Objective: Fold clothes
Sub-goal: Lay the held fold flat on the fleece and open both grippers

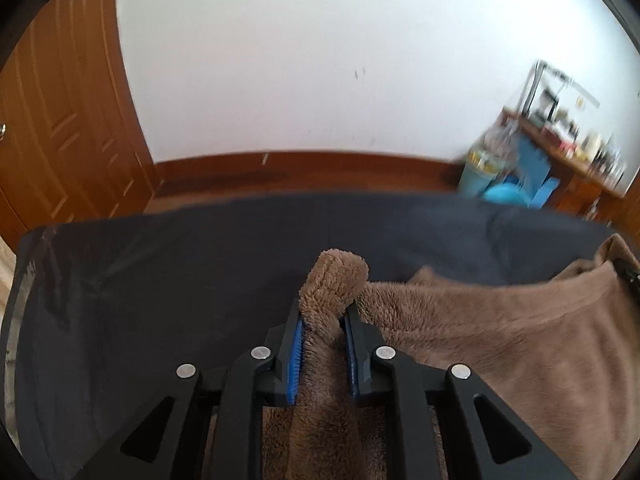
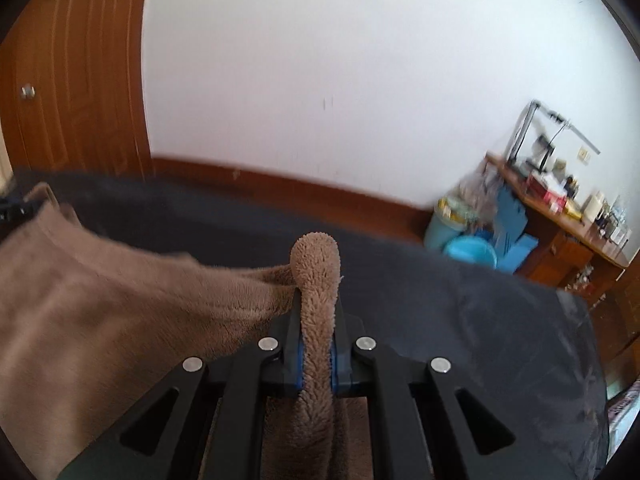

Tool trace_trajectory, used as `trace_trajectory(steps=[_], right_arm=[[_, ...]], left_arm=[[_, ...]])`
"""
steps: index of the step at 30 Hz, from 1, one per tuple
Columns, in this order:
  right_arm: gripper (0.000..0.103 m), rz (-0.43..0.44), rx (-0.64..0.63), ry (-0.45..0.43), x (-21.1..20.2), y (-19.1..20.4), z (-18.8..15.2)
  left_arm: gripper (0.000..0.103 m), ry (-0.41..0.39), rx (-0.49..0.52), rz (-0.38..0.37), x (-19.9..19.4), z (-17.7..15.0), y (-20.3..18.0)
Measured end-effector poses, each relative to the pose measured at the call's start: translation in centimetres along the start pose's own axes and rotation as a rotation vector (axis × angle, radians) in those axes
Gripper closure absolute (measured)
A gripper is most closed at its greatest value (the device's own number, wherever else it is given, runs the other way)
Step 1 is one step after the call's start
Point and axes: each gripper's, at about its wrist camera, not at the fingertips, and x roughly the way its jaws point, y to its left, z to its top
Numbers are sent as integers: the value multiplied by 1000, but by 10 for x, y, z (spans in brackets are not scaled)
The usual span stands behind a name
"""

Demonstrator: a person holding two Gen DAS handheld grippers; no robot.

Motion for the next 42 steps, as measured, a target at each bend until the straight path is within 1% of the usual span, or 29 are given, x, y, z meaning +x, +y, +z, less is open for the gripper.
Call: trace_trajectory(steps=[1, 2, 3, 4, 5, 6, 7, 8, 9, 11, 12, 14, 16, 18, 20, 21, 22, 23, 25, 26, 27, 28, 29, 31, 32, 34, 37, 40, 42], right_arm=[[94, 8, -8, 26, 5, 1, -2], [93, 11, -15, 45, 8, 2, -3], [93, 1, -22, 46, 8, 3, -3], [90, -8, -31, 48, 7, 4, -4], [88, -15, -39, 52, 7, 5, -4], [87, -16, -40, 56, 8, 5, -5], [83, -17, -33, 57, 8, 3, -5], [74, -21, -22, 58, 8, 0, -6], [68, -30, -7, 56, 7, -3, -6], [39, -52, 22, 42, 0, -13, -6], [36, -63, 36, 25, -9, -17, -6], [34, -76, 60, -23, -30, -27, -6], [33, -71, 85, -78, -58, -33, -7], [30, -39, 114, -119, -86, -35, -12], [29, 27, 142, -150, -111, -33, -20], [29, 62, 147, -153, -118, -28, -23], [29, 104, 146, -152, -122, -21, -29], [29, 142, 142, -148, -123, -15, -34], [29, 241, 134, -127, -122, 0, -47], [29, 284, 130, -111, -120, 8, -54], [29, 313, 121, -89, -115, 17, -61], [29, 324, 105, -68, -109, 23, -67], [29, 318, 82, -44, -102, 28, -72], [30, 283, 43, 15, -83, 32, -81], [30, 281, 32, 27, -76, 32, -84], [30, 294, 21, 3, -73, 28, -87], [29, 277, 13, 3, -68, 28, -85], [29, 260, 8, 2, -70, 34, -87], [29, 260, 19, 1, -73, 35, -87]], left_arm=[[79, -1, 20, 27, 1, -1, -5], [74, -4, 41, 55, 2, -2, -11], [66, -4, 55, 82, 2, -2, -15], [59, -7, 58, 114, 2, -2, -17], [42, -7, 51, 153, 2, -1, -16], [31, 0, 28, 156, 3, 0, -12], [27, 8, 3, 154, 3, 1, -7], [26, 20, -22, 127, 4, 4, -3], [26, 36, -55, 89, 0, 5, 7], [26, 68, -122, 11, -8, 6, 27], [26, 62, -145, 0, -17, 6, 34], [26, 38, -175, -8, -37, 5, 45], [26, 17, -174, -31, -59, 4, 47], [26, 8, -161, -65, -83, -4, 52], [26, -1, -123, -109, -102, -12, 47], [26, -4, -97, -131, -110, -23, 46], [26, 0, -65, -151, -114, -35, 37], [26, 5, -32, -171, -118, -47, 26], [26, 10, 13, -200, -125, -75, 19], [26, 9, 34, -198, -123, -84, 15], [26, 10, 52, -176, -120, -91, 10], [26, 19, 54, -137, -113, -97, 11], [26, 29, 54, -95, -105, -103, 14], [24, 22, 18, -99, -100, -107, 23], [24, 17, -1, -104, -98, -109, 28], [24, 7, -39, -113, -95, -112, 38], [23, -7, -96, -128, -89, -118, 52], [23, -22, -76, -99, -91, -121, 47], [21, -28, -65, -80, -92, -123, 44]])
